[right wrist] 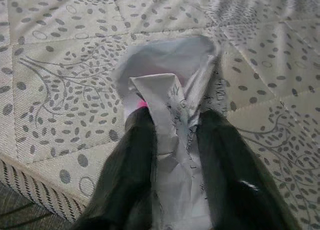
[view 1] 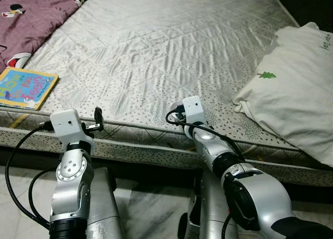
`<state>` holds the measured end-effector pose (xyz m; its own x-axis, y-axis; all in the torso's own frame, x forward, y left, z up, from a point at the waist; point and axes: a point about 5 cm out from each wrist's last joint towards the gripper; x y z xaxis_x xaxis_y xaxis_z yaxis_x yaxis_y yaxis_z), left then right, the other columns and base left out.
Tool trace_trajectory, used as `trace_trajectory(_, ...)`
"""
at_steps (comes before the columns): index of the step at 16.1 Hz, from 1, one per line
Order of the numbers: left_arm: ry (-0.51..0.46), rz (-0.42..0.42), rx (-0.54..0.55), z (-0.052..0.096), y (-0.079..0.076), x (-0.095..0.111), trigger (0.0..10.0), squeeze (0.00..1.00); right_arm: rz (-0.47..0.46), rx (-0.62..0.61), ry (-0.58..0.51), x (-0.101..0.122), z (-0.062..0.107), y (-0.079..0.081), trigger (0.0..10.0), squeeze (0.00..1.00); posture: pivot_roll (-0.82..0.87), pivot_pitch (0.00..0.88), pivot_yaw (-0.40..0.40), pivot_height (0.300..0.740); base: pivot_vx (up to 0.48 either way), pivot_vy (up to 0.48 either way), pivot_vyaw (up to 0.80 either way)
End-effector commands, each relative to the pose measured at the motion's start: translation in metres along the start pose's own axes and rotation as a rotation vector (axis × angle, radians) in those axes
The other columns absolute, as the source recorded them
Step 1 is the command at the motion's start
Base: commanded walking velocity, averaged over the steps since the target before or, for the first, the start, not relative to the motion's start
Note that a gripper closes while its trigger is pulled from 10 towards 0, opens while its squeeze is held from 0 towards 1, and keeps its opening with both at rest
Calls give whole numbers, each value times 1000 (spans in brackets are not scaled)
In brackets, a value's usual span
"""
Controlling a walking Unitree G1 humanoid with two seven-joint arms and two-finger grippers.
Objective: Clean up the room
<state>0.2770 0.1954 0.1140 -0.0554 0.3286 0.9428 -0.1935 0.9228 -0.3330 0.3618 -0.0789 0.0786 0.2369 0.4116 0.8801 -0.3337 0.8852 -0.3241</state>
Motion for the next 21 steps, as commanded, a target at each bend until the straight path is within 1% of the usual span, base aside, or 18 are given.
trace_trajectory(1, -1, -11, 0, -2, 0, -1, 10000, 0, -8, -10, -7, 5, -1, -4, 0, 0, 233, 0, -80, 489, 0, 0, 0)
trace_trajectory(8, -8, -18, -9, -5, -2, -3, 10000, 0, -4, -23, 0, 2, -1, -4, 0, 0, 220, 0, -77, 489, 0, 0, 0)
trace_trajectory(11, -12, -23, -7, -6, -2, -3, 10000, 0, -20, -26, -28, 8, -1, -5, 0, 0, 217, 0, -74, 489, 0, 0, 0)
trace_trajectory(12, -14, -24, -9, -8, -3, -2, 10000, 0, -74, -30, -47, 14, -2, -7, 0, 0, 212, 0, -71, 489, 0, 0, 0)
trace_trajectory(13, -18, -21, -6, -10, -3, -2, 10000, 0, -102, -33, -58, 17, -3, -9, 0, 0, 205, 0, -70, 489, 0, 0, 0)
trace_trajectory(16, -49, -3, 15, -17, -3, 3, 10000, 0, -162, -33, -130, 33, -4, -14, 0, 0, 162, 0, -51, 489, 0, 0, 0)
trace_trajectory(17, -61, 4, -6, -21, -6, 6, 10000, 0, -174, -40, -188, 42, -4, -20, 0, 0, 143, 0, -39, 489, 0, 0, 0)
trace_trajectory(18, -62, 6, -12, -24, -8, 6, 10000, 0, -177, -43, -203, 45, -3, -22, 0, 0, 133, 0, -33, 489, 0, 0, 0)
trace_trajectory(19, -78, 4, -32, -32, -13, 10, 10000, 0, -193, -70, -256, 46, 0, -34, 0, 0, 109, 0, -25, 489, 0, 0, 0)
trace_trajectory(20, -87, 4, -41, -34, -15, 12, 10000, 0, -198, -80, -272, 45, 1, -37, 0, 0, 109, 0, -25, 489, 0, 0, 0)
trace_trajectory(21, -96, 9, -41, -37, -16, 14, 10000, 0, -176, -86, -307, 41, 5, -41, 0, 0, 96, 0, -26, 489, 0, 0, 0)
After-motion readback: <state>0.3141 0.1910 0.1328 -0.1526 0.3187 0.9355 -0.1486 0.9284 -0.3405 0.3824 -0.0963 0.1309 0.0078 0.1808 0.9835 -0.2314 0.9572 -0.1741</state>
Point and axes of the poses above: a point about 5 cm out from each wrist's last joint towards the gripper, its own z axis pointing back from the gripper into the wrist, its own x axis along the axis of the wrist's last joint, y = z × x, and after that the axes turned 14 degrees about z, right-handed
